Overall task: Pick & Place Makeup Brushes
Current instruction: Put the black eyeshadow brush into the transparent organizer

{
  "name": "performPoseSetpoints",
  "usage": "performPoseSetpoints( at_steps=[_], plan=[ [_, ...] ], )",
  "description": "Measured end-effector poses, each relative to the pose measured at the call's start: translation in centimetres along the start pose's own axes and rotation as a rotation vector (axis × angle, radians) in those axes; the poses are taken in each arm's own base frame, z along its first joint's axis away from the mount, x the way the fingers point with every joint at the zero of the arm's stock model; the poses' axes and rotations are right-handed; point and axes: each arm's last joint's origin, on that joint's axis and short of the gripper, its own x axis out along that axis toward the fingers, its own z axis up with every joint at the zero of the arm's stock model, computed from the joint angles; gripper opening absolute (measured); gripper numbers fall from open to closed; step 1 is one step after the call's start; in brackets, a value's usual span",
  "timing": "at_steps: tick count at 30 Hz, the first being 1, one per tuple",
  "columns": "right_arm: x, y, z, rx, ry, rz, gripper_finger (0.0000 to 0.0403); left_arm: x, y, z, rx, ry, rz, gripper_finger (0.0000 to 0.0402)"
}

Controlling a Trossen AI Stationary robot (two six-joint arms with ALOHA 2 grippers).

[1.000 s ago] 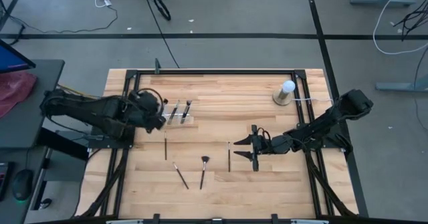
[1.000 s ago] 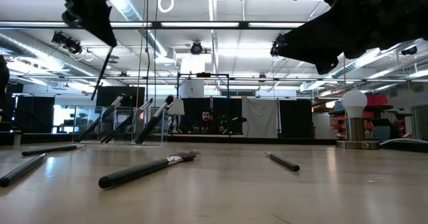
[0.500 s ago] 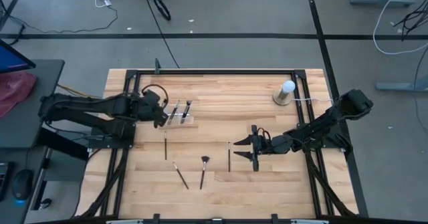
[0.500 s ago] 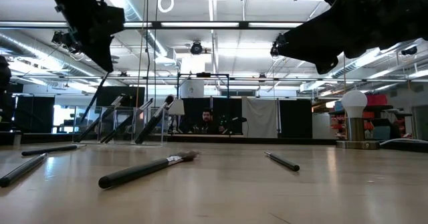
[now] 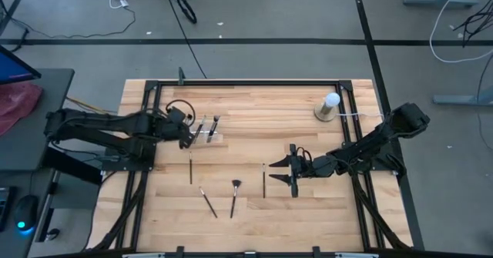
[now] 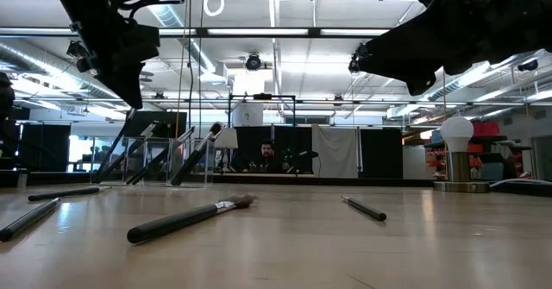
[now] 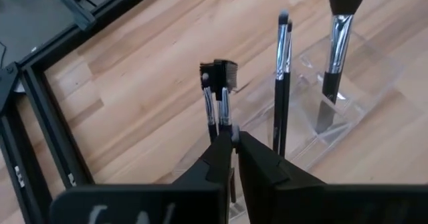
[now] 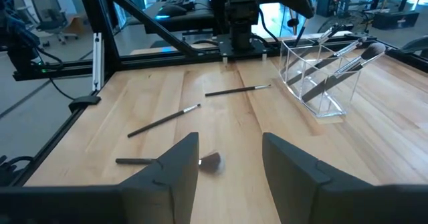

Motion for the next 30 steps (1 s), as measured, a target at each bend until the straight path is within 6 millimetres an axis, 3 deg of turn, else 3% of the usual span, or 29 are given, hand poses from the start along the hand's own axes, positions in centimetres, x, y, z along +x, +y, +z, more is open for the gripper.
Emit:
performPoseSetpoints(
  at_steps=[4, 14, 21, 26, 30],
  plan=[
    [0.0, 0.0, 0.0, 0.001, -0.002, 0.000, 0.0167, 0.3, -0.1, -0.2, -0.004, -0.002, -0.002, 0.0039],
    [0.0, 0.0, 0.0, 0.001, -0.003, 0.000, 0.0167, 0.4, 0.5, 0.9, -0.028, -0.029, 0.036, 0.0132],
    [0.0, 0.0, 0.0, 0.001, -0.003, 0.000, 0.0167, -2.1, 0.2, 3.5, -0.050, -0.105, -0.036, 0.0144],
    [0.0, 0.0, 0.0, 0.001, -0.003, 0.000, 0.0167, -4.1, -2.1, 4.1, -0.035, -0.243, -0.207, 0.0128],
    [0.0, 0.0, 0.0, 0.000, -0.001, -0.001, 0.0167, -5.5, -5.8, 3.3, 0.045, -0.365, -0.333, 0.0113]
  ],
)
